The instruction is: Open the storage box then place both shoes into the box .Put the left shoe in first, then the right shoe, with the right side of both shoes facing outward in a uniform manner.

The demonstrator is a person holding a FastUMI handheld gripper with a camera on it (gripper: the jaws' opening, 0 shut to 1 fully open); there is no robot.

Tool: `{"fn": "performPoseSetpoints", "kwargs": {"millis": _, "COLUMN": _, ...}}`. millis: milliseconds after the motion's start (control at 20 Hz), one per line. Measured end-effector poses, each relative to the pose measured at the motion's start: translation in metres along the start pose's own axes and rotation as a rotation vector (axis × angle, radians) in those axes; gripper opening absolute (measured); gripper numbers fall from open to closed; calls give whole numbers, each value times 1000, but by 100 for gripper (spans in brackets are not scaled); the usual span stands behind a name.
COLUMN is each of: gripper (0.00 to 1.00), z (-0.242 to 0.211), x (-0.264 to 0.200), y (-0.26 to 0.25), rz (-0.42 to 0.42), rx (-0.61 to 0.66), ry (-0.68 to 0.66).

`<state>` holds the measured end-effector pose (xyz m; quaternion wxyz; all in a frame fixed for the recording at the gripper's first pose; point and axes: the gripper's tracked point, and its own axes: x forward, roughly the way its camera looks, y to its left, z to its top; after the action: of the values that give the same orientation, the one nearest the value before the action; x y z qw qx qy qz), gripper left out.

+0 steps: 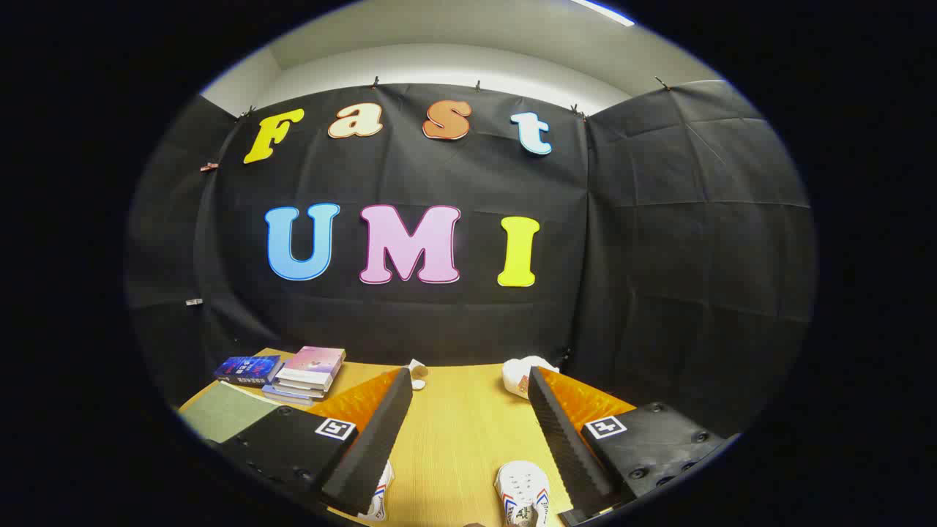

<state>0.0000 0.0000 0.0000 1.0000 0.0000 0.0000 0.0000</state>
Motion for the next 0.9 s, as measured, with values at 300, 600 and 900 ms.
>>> {"fn": "performPoseSetpoints", "kwargs": {"millis": 300, "gripper": 97, "z": -5, "x": 8, "y": 4, "rz": 16, "rx": 10, "ry": 15}}
{"fn": "performPoseSetpoints", "kwargs": {"millis": 600, "gripper": 97, "z": -8, "x": 15, "y": 8, "rz": 25, "rx": -8, "ry": 22}}
{"fn": "performPoseSetpoints", "kwargs": {"millis": 900, "gripper": 97, "z": -11, "x": 20, "y": 11, "rz": 28, "rx": -3, "ry": 29}}
